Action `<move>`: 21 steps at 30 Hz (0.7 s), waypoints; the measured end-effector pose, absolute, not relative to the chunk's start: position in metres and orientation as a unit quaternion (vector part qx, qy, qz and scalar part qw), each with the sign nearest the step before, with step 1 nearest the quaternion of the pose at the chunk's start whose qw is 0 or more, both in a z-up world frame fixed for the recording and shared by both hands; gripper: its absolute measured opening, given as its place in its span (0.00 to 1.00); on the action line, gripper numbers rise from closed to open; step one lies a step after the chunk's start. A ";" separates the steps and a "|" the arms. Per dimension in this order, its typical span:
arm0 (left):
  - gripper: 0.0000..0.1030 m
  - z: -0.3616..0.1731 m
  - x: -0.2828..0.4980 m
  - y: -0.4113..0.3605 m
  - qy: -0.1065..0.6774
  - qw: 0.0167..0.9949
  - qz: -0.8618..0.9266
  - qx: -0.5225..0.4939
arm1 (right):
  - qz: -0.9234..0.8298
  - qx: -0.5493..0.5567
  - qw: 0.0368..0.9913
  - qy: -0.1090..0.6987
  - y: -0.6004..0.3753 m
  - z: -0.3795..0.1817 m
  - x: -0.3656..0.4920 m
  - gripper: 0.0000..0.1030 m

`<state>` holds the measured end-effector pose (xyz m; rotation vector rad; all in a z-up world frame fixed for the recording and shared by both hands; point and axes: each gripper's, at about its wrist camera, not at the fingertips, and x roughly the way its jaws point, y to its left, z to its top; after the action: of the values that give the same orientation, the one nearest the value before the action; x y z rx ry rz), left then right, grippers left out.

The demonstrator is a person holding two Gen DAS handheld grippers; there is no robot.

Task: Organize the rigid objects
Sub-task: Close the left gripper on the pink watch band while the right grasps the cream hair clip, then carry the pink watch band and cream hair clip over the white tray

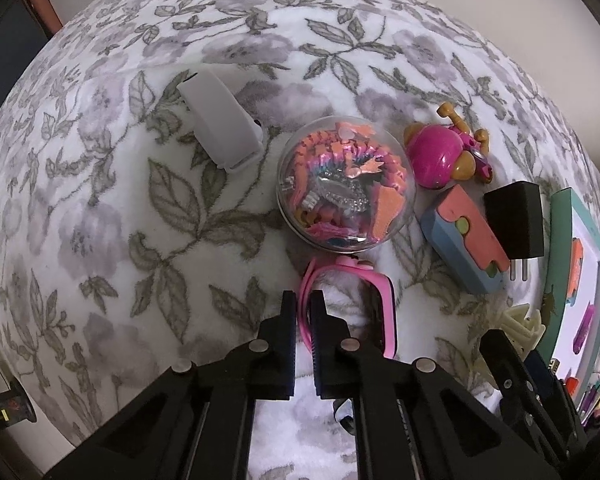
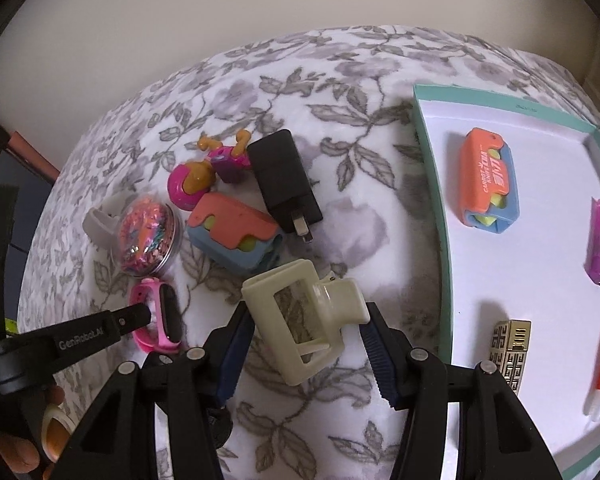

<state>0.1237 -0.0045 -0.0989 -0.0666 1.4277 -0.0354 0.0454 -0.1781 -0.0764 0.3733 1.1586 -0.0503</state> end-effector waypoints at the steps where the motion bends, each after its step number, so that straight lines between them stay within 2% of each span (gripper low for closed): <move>1: 0.06 -0.098 0.123 -0.004 0.655 0.755 -0.017 -0.035 | -0.024 0.177 0.819 0.545 -0.179 -0.077 0.045 0.56; 11: 0.06 -0.074 0.123 0.002 0.642 0.764 -0.027 -0.055 | -0.030 0.193 0.817 0.542 -0.181 -0.075 0.043 0.56; 21: 0.06 -0.015 0.119 0.012 0.588 0.803 -0.050 -0.078 | -0.037 0.223 0.828 0.513 -0.193 -0.051 0.040 0.56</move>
<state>0.1190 0.0122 -0.0153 -0.1672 1.2600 -0.1061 0.0399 -0.1932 -0.0512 0.4728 1.0882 -0.0788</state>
